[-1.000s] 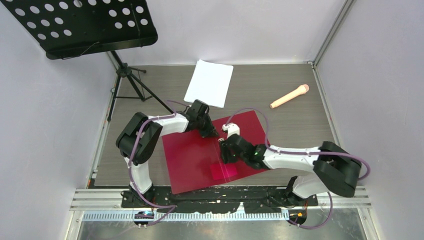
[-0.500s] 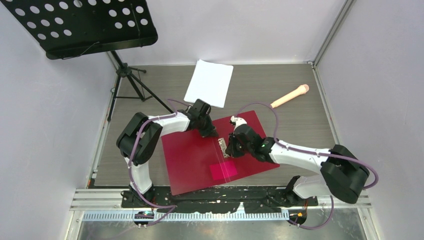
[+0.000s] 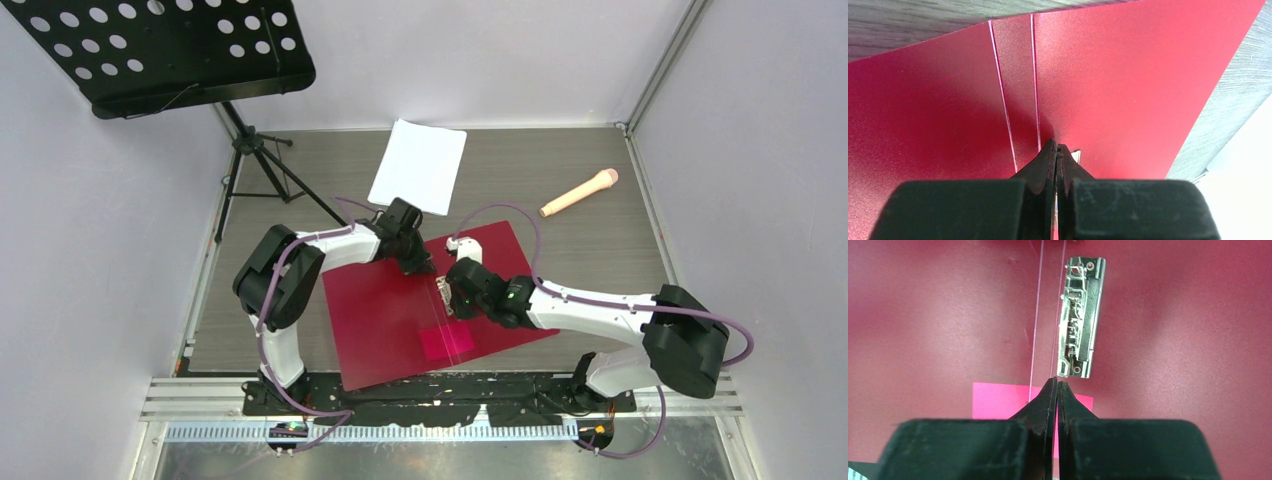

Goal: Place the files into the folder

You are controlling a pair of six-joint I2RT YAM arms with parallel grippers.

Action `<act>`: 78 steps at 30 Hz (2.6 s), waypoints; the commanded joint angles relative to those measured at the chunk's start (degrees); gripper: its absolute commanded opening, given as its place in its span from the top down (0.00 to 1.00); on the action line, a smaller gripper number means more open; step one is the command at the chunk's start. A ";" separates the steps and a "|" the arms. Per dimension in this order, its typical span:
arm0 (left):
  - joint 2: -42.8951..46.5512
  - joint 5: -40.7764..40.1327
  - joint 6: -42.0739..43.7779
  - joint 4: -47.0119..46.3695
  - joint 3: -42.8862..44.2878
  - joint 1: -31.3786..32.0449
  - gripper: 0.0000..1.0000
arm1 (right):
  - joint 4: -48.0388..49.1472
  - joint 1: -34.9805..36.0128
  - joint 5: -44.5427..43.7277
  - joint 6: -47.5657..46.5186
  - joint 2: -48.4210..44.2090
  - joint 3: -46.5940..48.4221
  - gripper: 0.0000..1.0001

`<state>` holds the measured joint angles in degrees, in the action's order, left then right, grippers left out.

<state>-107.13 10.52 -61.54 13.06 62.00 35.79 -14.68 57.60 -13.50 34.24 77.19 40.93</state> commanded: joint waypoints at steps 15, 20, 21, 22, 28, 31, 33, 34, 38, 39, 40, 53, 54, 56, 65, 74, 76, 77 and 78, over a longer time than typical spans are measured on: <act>-2.91 -5.95 1.76 7.94 -1.18 -0.13 1.00 | -5.68 8.82 -17.53 -0.95 11.77 9.84 0.95; -3.23 -5.72 1.86 7.85 -0.96 -0.14 1.00 | -6.03 9.84 -19.01 -1.16 12.85 11.02 0.92; -3.32 -5.63 1.90 7.79 -0.92 -0.14 1.00 | -6.49 9.91 -19.28 -1.18 13.59 11.65 0.92; -3.42 -5.53 1.80 7.71 -0.91 -0.13 1.00 | -7.12 9.97 -19.83 -1.30 13.99 11.91 0.92; -3.70 -5.43 1.95 7.77 -0.89 -0.11 1.00 | -7.32 10.07 -19.42 -1.34 16.28 11.90 0.89; -3.79 -5.43 1.94 7.75 -0.76 -0.18 1.00 | -7.29 10.15 -19.27 -1.17 17.58 11.88 0.88; -3.90 -5.43 2.01 7.84 -0.72 -0.18 1.00 | -7.55 10.22 -19.75 -0.89 18.14 11.82 0.88; -3.95 -5.41 2.04 7.86 -0.60 -0.14 1.00 | -7.55 10.31 -19.91 -0.79 18.25 11.81 0.88; -4.28 -5.32 2.23 8.06 -0.34 -0.19 1.00 | -8.13 10.54 -20.56 -0.56 18.95 11.70 0.89; -4.43 -5.29 2.31 8.24 -0.15 -0.14 1.00 | -8.71 10.63 -20.92 -0.31 19.27 11.67 0.89; -4.55 -5.24 2.46 8.41 0.00 -0.14 1.00 | -9.02 10.70 -21.07 -0.14 19.34 11.49 0.89; -5.75 -4.49 4.28 10.27 1.21 -0.38 1.00 | -12.71 12.60 -22.41 4.95 20.66 6.14 0.88; -5.87 -4.40 4.48 10.58 1.40 -0.45 1.00 | -13.22 12.62 -22.40 5.79 21.26 5.82 0.88; -6.05 -4.29 4.84 10.94 1.67 -0.59 1.00 | -14.29 12.60 -22.66 7.04 22.36 5.66 0.88; -6.59 -4.11 6.68 13.00 2.60 -0.80 1.00 | -20.79 12.22 -25.82 12.21 30.04 9.92 0.91; -6.36 -3.17 8.89 13.84 1.97 -2.09 1.00 | -30.75 12.83 -33.05 17.63 31.89 13.71 0.94; -6.05 -2.63 9.27 13.63 1.35 -2.77 1.00 | -25.74 12.55 -29.76 15.87 31.26 11.10 0.94; -5.87 -2.45 9.51 13.47 1.09 -3.13 1.00 | -22.28 12.43 -26.81 14.72 31.22 10.40 0.94; -5.67 -2.22 9.77 13.22 0.82 -3.37 1.00 | -20.68 12.30 -25.29 14.28 31.30 9.19 0.94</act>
<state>-109.80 13.69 -56.21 18.33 66.48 34.28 -37.89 71.13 -53.10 47.07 105.86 56.25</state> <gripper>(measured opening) 0.003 0.068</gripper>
